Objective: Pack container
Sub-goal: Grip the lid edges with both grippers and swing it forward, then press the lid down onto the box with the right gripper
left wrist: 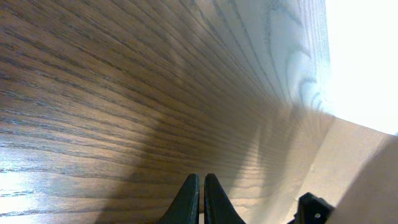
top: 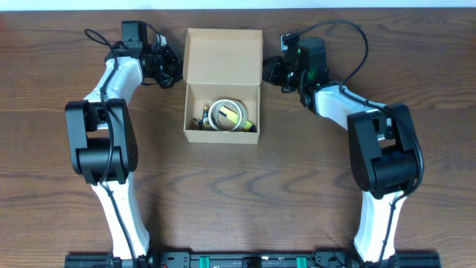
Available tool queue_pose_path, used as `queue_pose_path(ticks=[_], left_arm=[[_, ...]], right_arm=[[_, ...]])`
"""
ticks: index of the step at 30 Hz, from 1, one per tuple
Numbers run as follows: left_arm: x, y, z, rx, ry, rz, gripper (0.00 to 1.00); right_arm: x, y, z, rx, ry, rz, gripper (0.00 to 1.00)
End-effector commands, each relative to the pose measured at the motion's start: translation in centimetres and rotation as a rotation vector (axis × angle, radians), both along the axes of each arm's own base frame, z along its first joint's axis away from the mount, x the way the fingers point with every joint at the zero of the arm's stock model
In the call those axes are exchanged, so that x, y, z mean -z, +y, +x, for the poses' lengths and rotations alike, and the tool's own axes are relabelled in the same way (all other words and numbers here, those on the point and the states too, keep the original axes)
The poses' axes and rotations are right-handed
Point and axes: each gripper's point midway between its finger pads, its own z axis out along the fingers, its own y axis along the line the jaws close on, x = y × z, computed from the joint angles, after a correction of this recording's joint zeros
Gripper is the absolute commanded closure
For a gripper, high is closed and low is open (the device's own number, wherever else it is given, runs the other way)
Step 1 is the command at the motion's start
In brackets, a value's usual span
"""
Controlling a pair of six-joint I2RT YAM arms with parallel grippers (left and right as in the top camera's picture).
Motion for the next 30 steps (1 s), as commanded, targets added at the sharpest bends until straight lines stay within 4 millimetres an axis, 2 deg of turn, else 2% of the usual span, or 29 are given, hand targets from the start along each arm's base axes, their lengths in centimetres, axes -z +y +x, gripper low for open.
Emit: queue_pose_path(ticks=[1, 6, 10, 14, 19, 25, 30], left_arm=[[-0.4, -0.6, 0.0, 0.043, -0.017, -0.058, 0.94], [-3.8, -0.5, 0.6, 0.122, -0.119, -0.116, 0.95], [-5.4, -0.2, -0.4, 0.199, -0.144, -0.051, 0.95], [-6.2, 0.5, -1.7, 0.247, -0.128, 0.043, 0.94], [-6.7, 0.5, -2.5, 0.258, -0.106, 0.047, 0.94], [-6.5, 0.5, -4.1, 0.285, -0.054, 0.052, 0.94], [-7.4, 1.4, -5.3, 0.296, -0.040, 0.135, 0.95]], right_arm=[[-0.7, 1.4, -0.4, -0.066, -0.031, 0.028, 0.99], [-2.3, 1.9, -0.9, -0.123, -0.077, 0.041, 0.99], [-5.0, 1.8, -1.2, -0.139, -0.143, 0.023, 0.99], [-6.8, 1.6, -1.9, -0.149, -0.163, 0.002, 0.99], [-8.3, 1.9, -3.0, -0.168, -0.187, -0.037, 0.99], [-9.0, 2.1, -4.4, -0.194, -0.190, -0.089, 0.99], [-9.4, 2.4, -6.0, -0.228, -0.168, -0.118, 0.99]])
